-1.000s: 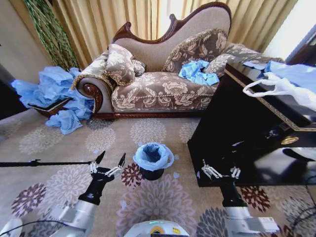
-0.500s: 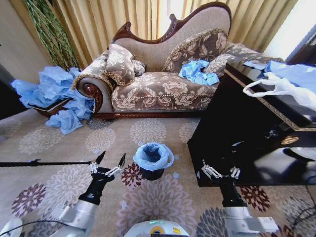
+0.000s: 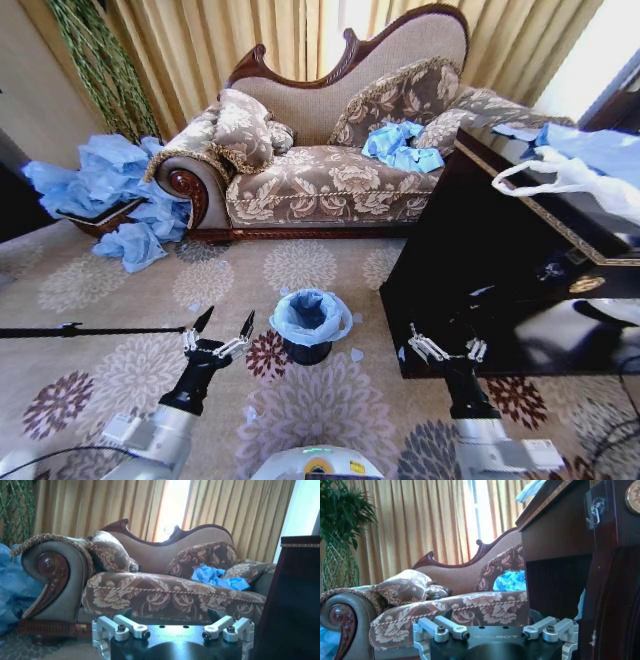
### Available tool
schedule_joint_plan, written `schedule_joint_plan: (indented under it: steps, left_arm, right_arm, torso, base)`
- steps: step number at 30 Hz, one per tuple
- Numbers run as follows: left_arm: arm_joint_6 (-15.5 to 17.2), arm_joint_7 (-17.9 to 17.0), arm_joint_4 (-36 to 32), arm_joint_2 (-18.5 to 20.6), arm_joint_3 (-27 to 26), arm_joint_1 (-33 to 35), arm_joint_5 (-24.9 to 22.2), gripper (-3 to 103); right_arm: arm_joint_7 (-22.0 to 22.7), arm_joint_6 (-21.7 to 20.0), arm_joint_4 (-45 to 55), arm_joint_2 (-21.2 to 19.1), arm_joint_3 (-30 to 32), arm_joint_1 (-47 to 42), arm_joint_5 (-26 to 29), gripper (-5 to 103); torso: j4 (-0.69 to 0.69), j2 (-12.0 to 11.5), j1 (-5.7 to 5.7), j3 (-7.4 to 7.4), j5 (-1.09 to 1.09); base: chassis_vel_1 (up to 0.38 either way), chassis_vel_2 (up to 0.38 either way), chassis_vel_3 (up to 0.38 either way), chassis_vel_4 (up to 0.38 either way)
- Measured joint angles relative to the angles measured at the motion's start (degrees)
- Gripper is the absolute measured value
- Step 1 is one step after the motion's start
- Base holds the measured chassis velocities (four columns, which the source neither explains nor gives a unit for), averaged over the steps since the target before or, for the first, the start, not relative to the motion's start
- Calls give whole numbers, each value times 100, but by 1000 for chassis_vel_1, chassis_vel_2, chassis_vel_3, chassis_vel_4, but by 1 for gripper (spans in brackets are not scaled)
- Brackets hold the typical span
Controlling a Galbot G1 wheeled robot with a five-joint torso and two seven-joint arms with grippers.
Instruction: Place a garbage bag over the trash bin.
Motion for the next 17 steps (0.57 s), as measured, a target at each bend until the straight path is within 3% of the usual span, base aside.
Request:
schedule_joint_plan:
  steps: [17]
  left_arm:
    - [0, 0, 0, 0, 0, 0, 0, 100]
  right_arm:
    - [0, 0, 0, 0, 0, 0, 1, 100]
  torso:
    - [0, 0, 0, 0, 0]
  base:
    - [0, 0, 0, 0]
